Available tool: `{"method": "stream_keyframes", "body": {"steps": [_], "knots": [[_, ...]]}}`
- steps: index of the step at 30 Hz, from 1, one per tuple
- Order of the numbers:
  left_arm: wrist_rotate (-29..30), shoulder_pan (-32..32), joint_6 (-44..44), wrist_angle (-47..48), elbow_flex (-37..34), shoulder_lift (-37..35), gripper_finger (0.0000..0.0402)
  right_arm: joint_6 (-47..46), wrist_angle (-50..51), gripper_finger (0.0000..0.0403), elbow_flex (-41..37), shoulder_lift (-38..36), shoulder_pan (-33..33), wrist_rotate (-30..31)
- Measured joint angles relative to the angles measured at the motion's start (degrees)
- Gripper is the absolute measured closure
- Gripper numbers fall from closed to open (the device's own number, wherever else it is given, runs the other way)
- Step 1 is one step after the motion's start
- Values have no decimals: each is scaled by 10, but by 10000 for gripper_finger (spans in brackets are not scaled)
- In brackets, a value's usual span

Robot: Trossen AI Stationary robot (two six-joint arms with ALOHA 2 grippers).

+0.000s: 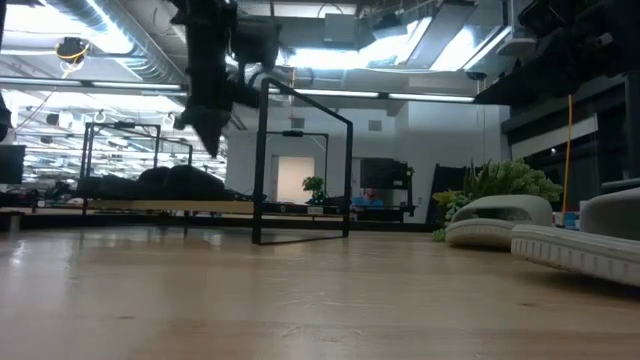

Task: Pick and place slides into the shelf
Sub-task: Put the top gray slipper on the shelf

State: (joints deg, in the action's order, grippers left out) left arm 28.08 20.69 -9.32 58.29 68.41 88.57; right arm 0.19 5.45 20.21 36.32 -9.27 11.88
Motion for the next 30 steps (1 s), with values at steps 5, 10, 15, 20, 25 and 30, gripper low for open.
{"method": "stream_keyframes", "body": {"steps": [5,10,15,20,25,30], "knots": [[1,-24,-2,-3,31,-26,401,1,0,223,0,6,0,0],[16,-67,12,-33,38,-68,401,3,-1,223,0,8,0,0],[46,-130,72,-39,38,-115,401,17,-3,223,0,8,0,0],[49,-206,92,-123,-2,-153,401,34,-17,223,0,8,0,0],[59,-258,107,-233,-90,-189,401,30,-17,223,0,8,0,0],[73,-296,129,-327,-188,-228,401,16,-17,223,0,8,0,0]]}}
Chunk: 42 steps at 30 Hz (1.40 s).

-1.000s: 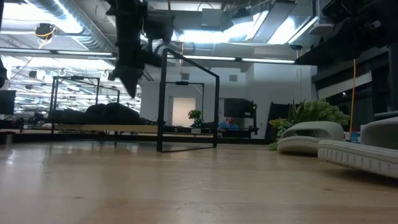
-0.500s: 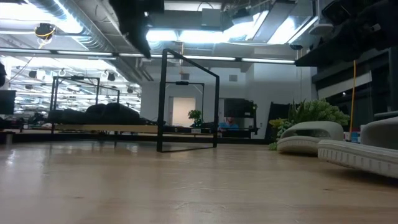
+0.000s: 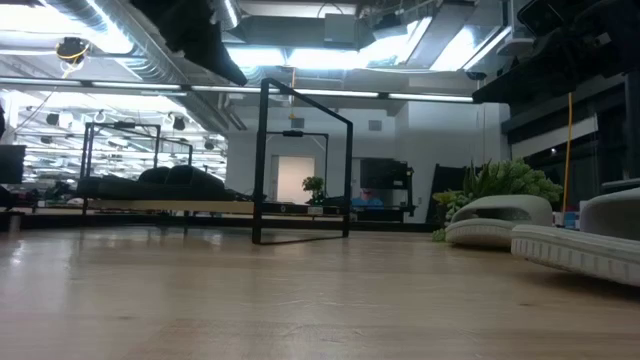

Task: Pick and place slides into the shelf
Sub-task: Put the top gray slipper on the shelf

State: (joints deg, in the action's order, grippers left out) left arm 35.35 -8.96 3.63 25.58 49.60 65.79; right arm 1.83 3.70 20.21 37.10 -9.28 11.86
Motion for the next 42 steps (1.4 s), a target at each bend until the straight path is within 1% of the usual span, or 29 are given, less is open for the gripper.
{"method": "stream_keyframes", "body": {"steps": [4,7,14,17,20,23,26,28,33,39,42], "knots": [[-2,-24,16,-71,-68,-30,402,-1,0,223,0,0,0,0],[-2,-40,25,-107,-104,-46,401,-17,0,223,0,0,0,0],[-4,-80,60,-138,-157,-60,401,-46,-3,223,0,0,0,1],[-19,-100,74,-139,-166,-60,402,-46,-24,223,0,0,0,1],[-34,-125,88,-139,-168,-60,401,-46,-16,223,14,0,0,1],[-34,-152,96,-139,-168,-60,402,-46,6,223,34,0,0,1],[-35,-178,109,-139,-168,-60,401,-57,54,223,53,0,0,3],[-36,-193,116,-139,-168,-60,402,-76,84,223,64,0,0,5],[-63,-220,126,-141,-168,-60,402,-133,152,223,74,0,9,6],[-66,-226,125,-141,-168,-60,402,-226,230,223,75,0,37,5],[-66,-226,125,-141,-168,-60,402,-269,259,223,75,0,57,-19]]}}
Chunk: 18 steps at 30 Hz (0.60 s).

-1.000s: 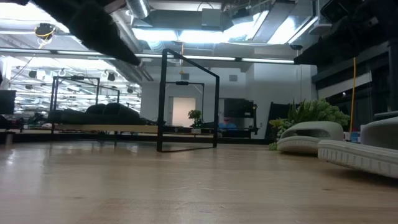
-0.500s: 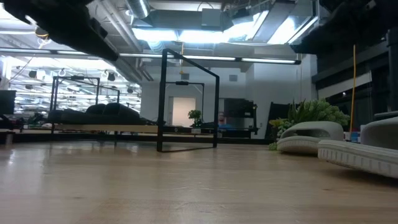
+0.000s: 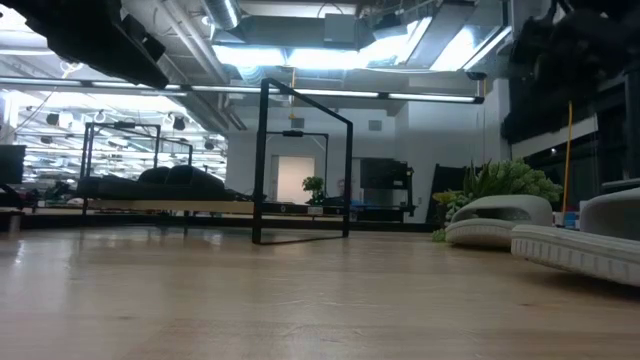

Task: Pick and place slides into the shelf
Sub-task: Put the top gray slipper on the shelf

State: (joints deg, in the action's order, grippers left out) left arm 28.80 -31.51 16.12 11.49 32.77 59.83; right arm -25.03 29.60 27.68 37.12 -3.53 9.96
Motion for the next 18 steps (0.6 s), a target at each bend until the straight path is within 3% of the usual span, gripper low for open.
{"method": "stream_keyframes", "body": {"steps": [7,18], "knots": [[0,1,-2,0,0,0,402,-95,24,223,0,0,66,-64],[0,20,-2,0,0,0,402,-61,39,223,0,51,186,-145]]}}
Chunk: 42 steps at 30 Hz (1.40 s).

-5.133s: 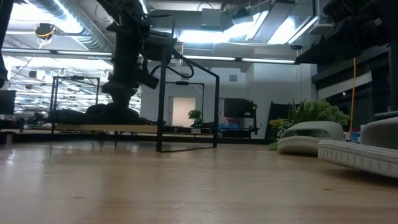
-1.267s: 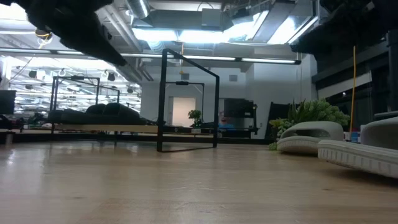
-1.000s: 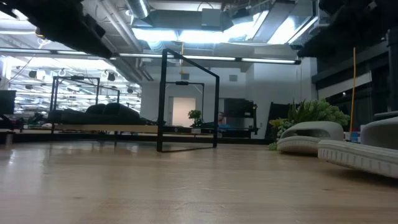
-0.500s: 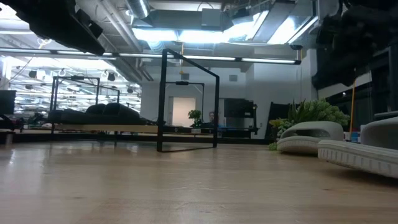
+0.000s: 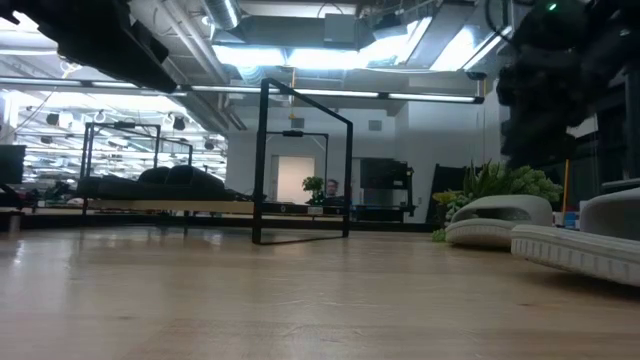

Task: Pick and place slides into the shelf
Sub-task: Put the top gray slipper on the shelf

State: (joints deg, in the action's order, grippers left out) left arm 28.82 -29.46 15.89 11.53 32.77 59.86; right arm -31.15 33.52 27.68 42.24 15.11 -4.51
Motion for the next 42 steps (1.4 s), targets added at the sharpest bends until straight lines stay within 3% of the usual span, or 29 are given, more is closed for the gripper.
{"method": "stream_keyframes", "body": {"steps": [12,19,27,32,39,42], "knots": [[-20,3,0,0,0,0,402,43,-37,223,0,130,49,-33],[-26,3,0,1,0,0,401,60,-79,223,0,166,59,-95],[-26,3,0,1,0,0,401,72,-77,229,0,192,59,-103],[-26,3,0,1,0,0,401,78,-79,274,0,201,59,-103],[-26,3,0,1,0,0,401,85,-81,381,0,198,59,-103],[-26,3,0,1,0,0,402,89,-87,388,0,198,59,-103]]}}
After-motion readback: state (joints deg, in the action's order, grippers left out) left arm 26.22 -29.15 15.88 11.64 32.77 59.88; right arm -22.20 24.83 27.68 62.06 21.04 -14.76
